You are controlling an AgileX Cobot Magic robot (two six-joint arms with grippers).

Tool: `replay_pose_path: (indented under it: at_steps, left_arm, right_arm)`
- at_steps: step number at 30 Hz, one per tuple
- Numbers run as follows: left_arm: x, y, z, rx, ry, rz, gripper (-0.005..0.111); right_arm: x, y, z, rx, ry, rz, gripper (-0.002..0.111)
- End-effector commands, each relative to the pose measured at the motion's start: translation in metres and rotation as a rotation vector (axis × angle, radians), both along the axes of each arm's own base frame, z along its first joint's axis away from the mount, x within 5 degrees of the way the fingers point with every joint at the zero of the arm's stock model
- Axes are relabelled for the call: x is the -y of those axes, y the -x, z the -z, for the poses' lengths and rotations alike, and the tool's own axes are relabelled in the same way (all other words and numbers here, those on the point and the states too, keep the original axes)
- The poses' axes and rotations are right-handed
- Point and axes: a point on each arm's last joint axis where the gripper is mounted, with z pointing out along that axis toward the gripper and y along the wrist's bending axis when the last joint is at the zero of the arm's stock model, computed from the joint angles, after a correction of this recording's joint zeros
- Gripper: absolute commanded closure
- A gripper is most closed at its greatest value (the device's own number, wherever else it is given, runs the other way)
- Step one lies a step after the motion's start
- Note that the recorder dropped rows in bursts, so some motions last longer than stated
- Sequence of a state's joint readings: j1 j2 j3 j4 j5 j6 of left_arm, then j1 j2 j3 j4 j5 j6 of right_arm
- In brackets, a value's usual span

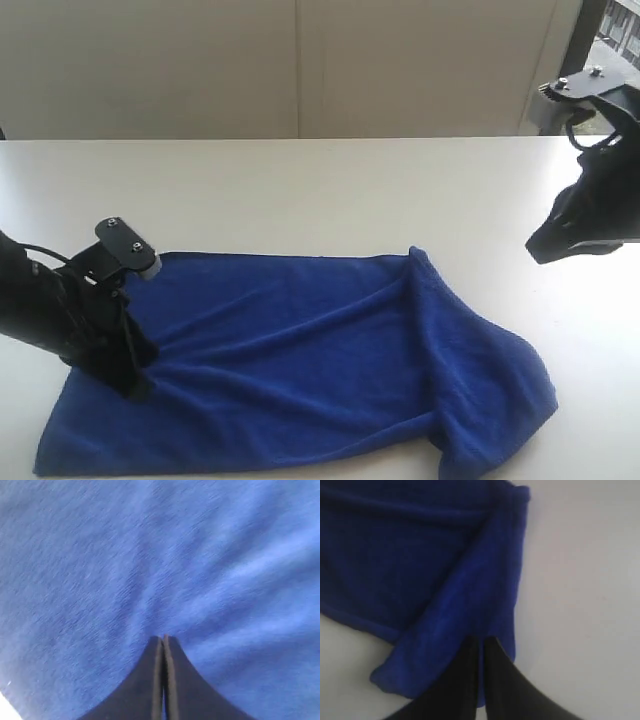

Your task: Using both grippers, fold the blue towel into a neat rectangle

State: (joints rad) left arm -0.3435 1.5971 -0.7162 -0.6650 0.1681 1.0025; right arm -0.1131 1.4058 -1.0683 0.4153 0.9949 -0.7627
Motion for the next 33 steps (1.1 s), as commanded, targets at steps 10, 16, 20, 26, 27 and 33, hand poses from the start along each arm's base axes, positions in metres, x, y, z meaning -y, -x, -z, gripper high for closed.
replay_pose_path:
  at_steps: [10, 16, 20, 26, 27, 33]
  left_arm:
    - [0.035, 0.018, 0.018, -0.149, 0.003, 0.170, 0.107]
    - [0.035, 0.017, 0.034, -0.204, -0.019, 0.170, 0.107]
    - [0.035, 0.017, 0.035, -0.205, -0.021, 0.172, 0.107]
    - [0.034, 0.022, 0.036, -0.240, -0.034, 0.219, 0.107]
    - [0.034, 0.023, 0.036, -0.250, -0.039, 0.234, 0.107]
    - [0.031, 0.029, 0.037, -0.299, -0.078, 0.273, 0.107]
  right_arm:
    - [0.030, -0.007, 0.072, -0.166, 0.020, 0.120, 0.053]
    - [0.030, -0.003, 0.099, -0.228, 0.007, 0.144, 0.062]
    - [0.029, -0.005, 0.108, -0.268, -0.003, 0.142, 0.062]
    - [0.026, -0.008, 0.124, -0.334, -0.058, 0.162, 0.062]
    - [0.026, -0.008, 0.124, -0.341, -0.062, 0.161, 0.064]
    - [0.026, -0.008, 0.126, -0.345, -0.062, 0.162, 0.087]
